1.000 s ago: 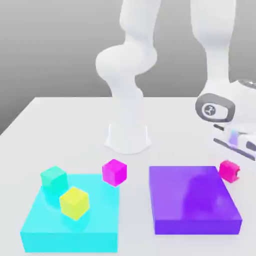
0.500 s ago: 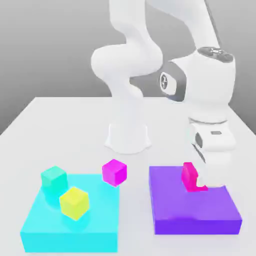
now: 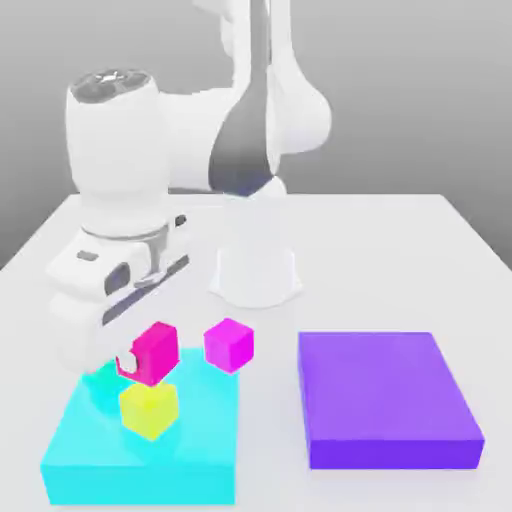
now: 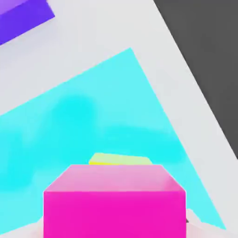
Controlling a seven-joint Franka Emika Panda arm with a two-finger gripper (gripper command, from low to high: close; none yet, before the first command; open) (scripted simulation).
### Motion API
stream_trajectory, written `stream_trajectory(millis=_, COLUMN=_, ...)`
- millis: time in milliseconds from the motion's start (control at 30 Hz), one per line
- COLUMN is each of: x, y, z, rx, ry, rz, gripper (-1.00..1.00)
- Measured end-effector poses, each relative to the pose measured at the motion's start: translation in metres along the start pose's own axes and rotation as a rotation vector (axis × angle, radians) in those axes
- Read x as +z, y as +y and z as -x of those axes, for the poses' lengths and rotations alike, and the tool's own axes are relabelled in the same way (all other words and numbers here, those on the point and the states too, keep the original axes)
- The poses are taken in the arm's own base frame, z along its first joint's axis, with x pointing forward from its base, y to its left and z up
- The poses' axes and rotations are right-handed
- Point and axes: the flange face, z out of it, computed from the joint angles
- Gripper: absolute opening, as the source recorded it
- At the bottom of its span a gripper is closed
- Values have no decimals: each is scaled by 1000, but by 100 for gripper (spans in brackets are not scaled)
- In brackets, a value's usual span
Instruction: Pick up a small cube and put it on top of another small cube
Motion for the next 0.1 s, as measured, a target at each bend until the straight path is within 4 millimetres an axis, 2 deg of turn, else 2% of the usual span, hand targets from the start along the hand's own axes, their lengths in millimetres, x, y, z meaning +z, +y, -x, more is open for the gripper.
stream_trajectory(millis=100, x=0, y=-1, z=0, rx=-2, ry=0, rz=0, gripper=100)
